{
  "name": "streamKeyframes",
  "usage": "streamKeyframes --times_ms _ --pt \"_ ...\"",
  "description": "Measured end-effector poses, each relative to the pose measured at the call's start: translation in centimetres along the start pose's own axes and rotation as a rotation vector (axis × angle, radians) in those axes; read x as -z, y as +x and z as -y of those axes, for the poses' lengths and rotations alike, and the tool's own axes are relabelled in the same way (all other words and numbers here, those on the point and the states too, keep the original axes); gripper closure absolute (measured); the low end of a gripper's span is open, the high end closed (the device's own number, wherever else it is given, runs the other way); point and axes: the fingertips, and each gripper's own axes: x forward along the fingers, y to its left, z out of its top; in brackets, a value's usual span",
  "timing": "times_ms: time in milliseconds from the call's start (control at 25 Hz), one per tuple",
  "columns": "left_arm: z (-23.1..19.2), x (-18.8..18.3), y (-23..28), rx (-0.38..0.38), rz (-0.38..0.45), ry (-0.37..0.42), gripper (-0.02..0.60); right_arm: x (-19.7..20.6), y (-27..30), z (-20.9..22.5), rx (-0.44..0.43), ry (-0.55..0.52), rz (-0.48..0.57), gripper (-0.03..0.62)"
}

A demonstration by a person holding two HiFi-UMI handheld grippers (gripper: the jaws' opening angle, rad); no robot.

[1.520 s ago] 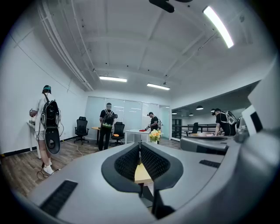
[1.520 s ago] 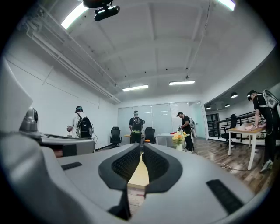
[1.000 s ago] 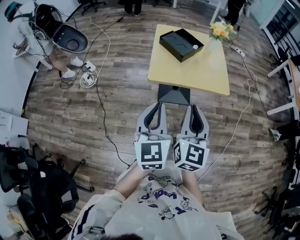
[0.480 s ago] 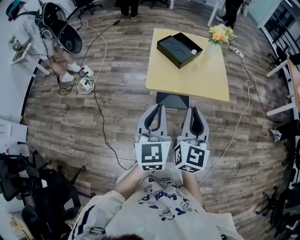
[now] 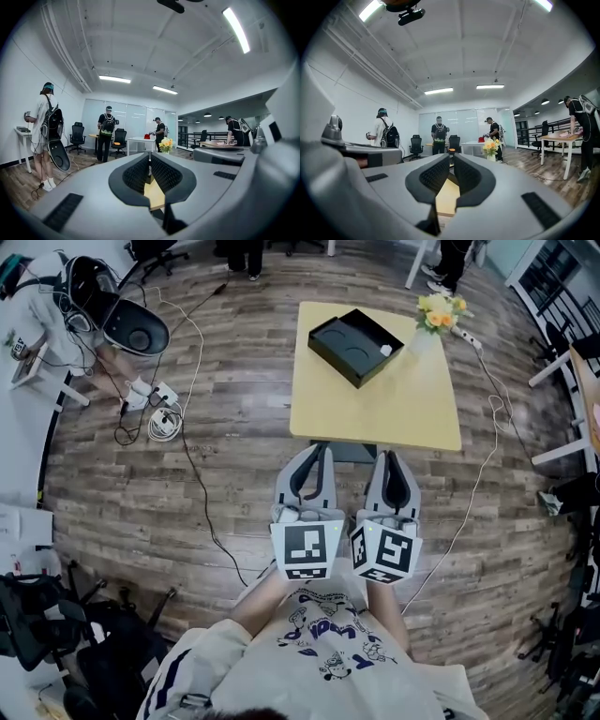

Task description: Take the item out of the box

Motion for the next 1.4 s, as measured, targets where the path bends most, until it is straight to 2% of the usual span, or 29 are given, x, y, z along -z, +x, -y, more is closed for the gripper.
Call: streamKeyframes --times_ms 360,680,1400 --pt "-0.8 0.7 1.8 0.026 -0.031 -0.007 0.555 0.7 1.6 0.4 0.036 0.009 -0.03 0.548" --pt "-0.3 1.5 3.9 0.031 -0.056 -0.018 0.555 1.3 3.2 1.4 0.032 0.015 -0.052 0.547" --pt "0.8 1.3 16.3 -0.013 -0.074 -0.028 0.555 1.1 14.4 7.7 -0.011 0.022 -0.061 0.548"
